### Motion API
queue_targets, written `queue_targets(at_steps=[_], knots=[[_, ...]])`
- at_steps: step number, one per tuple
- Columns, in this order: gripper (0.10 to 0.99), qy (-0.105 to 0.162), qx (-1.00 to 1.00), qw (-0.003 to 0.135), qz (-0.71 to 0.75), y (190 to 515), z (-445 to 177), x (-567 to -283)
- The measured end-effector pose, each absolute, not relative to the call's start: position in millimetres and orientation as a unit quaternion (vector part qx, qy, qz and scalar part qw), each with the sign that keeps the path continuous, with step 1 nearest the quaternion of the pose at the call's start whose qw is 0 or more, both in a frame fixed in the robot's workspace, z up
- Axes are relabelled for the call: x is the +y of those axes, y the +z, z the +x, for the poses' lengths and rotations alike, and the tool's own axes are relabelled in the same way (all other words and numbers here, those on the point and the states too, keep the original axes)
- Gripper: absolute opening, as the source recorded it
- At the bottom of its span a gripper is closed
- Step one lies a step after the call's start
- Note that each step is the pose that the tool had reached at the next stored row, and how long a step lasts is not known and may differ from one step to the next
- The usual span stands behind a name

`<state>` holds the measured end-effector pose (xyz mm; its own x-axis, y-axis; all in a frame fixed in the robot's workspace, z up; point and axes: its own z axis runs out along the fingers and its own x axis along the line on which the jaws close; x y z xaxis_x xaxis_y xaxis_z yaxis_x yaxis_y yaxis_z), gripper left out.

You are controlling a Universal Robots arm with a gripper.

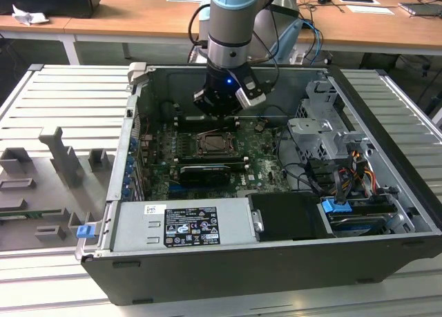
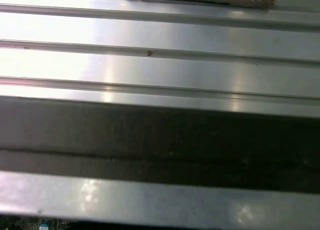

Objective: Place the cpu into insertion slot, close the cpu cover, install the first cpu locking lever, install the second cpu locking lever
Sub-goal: 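Install the first cpu locking lever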

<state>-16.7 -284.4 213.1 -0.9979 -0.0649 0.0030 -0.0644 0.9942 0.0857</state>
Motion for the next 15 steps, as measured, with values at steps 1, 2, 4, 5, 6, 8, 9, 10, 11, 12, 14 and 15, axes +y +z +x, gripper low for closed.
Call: queue_targets(at_steps=[1,2,4,5,6,8,9,10,11,12,14,15], knots=[[0.106,-0.043,-0.999,0.003,0.032,211.7,-16.3,-284.4],[0.106,-0.043,-0.999,0.003,0.032,210.9,-16.3,-284.4],[0.106,-0.042,-0.999,0.003,0.032,209.4,-16.2,-284.4],[0.106,-0.042,-0.999,0.003,0.032,209.0,-16.2,-284.3],[0.106,-0.042,-0.999,0.003,0.032,208.6,-16.2,-284.3],[0.106,-0.041,-0.999,0.003,0.032,207.3,-15.9,-284.3],[0.106,-0.041,-0.999,0.003,0.032,206.8,-15.8,-284.3],[0.106,-0.041,-0.999,0.003,0.032,206.3,-15.7,-284.3],[0.106,-0.041,-0.999,0.003,0.032,205.9,-15.6,-284.3],[0.106,-0.04,-0.999,0.003,0.032,205.4,-15.6,-284.3],[0.106,-0.038,-0.999,0.003,0.032,204.8,-15.6,-284.3],[0.106,-0.037,-0.999,0.003,0.032,204.5,-15.6,-284.3]])
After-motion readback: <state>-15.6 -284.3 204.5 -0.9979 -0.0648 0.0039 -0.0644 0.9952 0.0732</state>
